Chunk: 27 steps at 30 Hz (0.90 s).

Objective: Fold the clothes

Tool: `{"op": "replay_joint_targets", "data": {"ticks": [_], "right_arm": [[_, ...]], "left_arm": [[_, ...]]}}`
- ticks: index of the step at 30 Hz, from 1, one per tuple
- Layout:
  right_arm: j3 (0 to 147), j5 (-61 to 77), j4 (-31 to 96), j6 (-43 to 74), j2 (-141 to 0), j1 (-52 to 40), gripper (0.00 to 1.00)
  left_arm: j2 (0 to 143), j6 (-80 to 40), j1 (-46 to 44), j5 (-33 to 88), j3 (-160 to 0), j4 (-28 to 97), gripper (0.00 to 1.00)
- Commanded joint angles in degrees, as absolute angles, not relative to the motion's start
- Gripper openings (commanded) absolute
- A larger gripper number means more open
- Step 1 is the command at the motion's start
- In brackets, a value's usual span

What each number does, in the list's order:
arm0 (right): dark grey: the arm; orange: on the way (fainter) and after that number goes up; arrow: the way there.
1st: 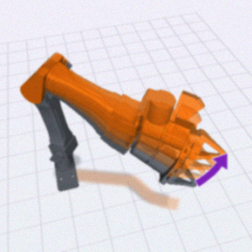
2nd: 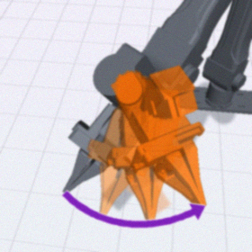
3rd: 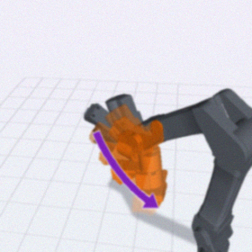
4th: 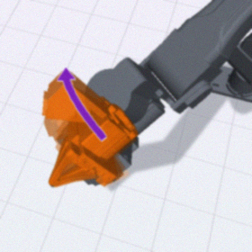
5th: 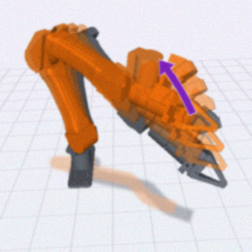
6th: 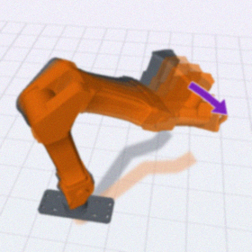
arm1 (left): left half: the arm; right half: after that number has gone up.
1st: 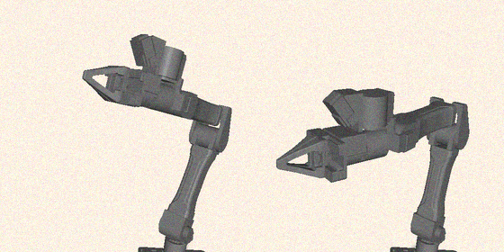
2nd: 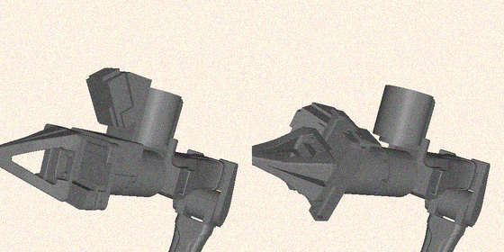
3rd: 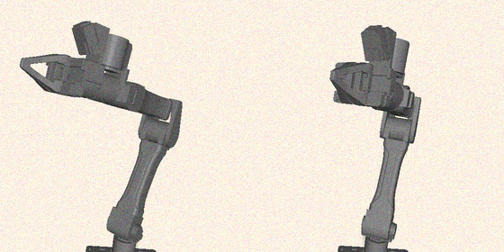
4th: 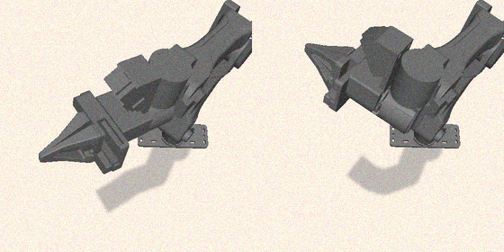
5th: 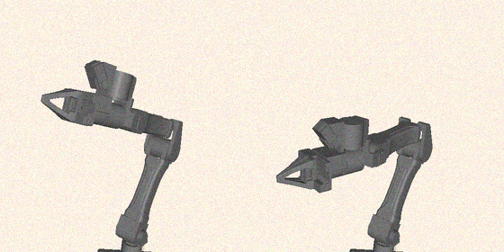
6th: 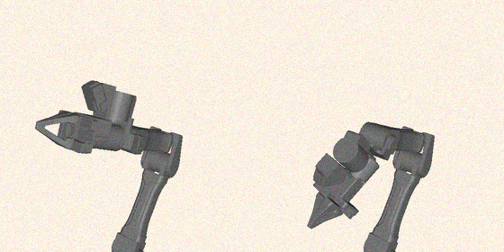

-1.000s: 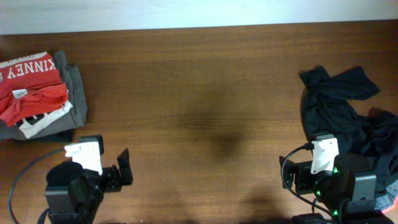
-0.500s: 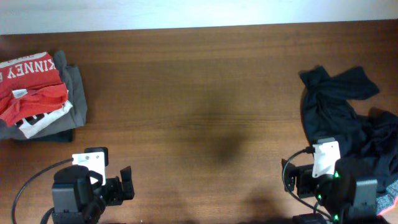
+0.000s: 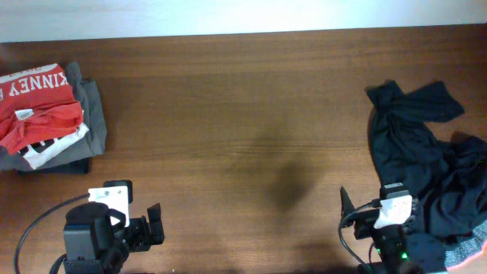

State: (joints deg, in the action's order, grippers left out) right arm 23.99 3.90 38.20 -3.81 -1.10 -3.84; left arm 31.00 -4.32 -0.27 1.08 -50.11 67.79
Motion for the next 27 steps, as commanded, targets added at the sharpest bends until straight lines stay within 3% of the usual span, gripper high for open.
{"op": "replay_joint_targets", "data": {"ticks": [1, 10, 27], "right_arm": [[18.5, 4.4, 30.6, -4.3, -0.4, -3.8, 0.99], [0.8, 5.8, -0.1, -4.7, -0.2, -3.8, 0.99], [0.3, 6.2, 3.9, -4.1, -0.4, -3.8, 0.99]], "left_arm": [[30.8, -3.8, -0.4, 0.7, -49.8, 67.7, 0.99], [30.8, -3.8, -0.4, 0.7, -49.8, 67.7, 0.99], [30.8, -3.8, -0.4, 0.7, -49.8, 67.7, 0.99]]}}
